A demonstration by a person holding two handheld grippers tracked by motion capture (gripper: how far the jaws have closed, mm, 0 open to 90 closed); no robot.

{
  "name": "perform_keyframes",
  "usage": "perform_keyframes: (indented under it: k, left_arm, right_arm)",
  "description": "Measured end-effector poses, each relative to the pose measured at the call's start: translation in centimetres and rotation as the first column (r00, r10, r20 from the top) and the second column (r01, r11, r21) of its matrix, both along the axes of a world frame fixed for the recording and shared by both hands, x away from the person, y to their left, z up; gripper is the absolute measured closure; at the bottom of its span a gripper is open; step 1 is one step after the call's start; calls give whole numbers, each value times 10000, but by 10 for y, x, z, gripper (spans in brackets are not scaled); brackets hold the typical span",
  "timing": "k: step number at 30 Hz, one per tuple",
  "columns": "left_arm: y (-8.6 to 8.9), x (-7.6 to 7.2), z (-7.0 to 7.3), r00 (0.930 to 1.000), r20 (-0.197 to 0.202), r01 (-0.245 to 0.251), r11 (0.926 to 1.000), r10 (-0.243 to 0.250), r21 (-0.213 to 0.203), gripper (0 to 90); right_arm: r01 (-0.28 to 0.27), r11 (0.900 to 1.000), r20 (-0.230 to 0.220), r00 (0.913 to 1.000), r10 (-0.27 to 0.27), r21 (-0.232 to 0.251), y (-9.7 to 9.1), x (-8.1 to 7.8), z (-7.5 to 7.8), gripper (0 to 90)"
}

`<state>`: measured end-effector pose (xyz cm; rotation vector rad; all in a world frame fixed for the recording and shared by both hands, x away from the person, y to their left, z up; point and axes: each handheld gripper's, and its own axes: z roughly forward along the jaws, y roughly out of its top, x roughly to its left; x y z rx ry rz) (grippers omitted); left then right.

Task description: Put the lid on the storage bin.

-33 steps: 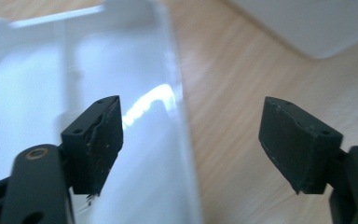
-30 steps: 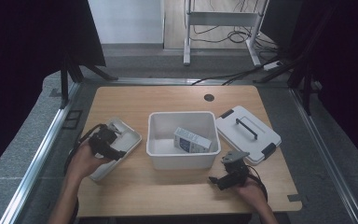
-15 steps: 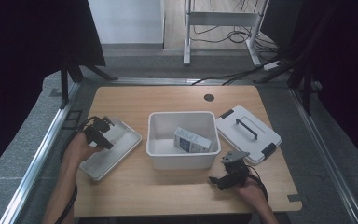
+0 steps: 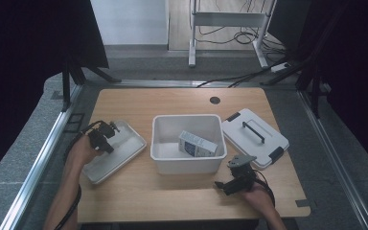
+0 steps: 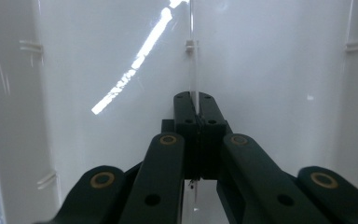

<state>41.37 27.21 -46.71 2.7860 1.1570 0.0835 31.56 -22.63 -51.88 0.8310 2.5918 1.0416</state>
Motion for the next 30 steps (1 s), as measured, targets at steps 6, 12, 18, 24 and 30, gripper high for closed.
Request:
perform_keyframes:
  k: [6,12,18,24,30]
  left_arm:
    - [-2,-4,29,9942,323,1029,9947,-1028,-17,891]
    - [2,-7,63,9813,658,1803,9835,-1808,137,891]
    - [11,-11,97,9723,832,2188,9758,-2184,38,891]
    - [3,-15,127,9580,896,2741,9617,-2724,-81,890]
    - [-16,-14,148,9398,1152,3267,9448,-3218,-261,891]
  right_arm:
    - [-8,10000,-13,10000,8,-6,0,0,0,0]
    - [-7,10000,-23,10000,7,-3,0,0,0,0]
    - [6,10000,-16,10000,-6,-1,0,0,0,0]
    - [-1,10000,-40,10000,1,13,0,0,0,0]
    - [44,10000,-71,10000,-44,32,0,0,0,0]
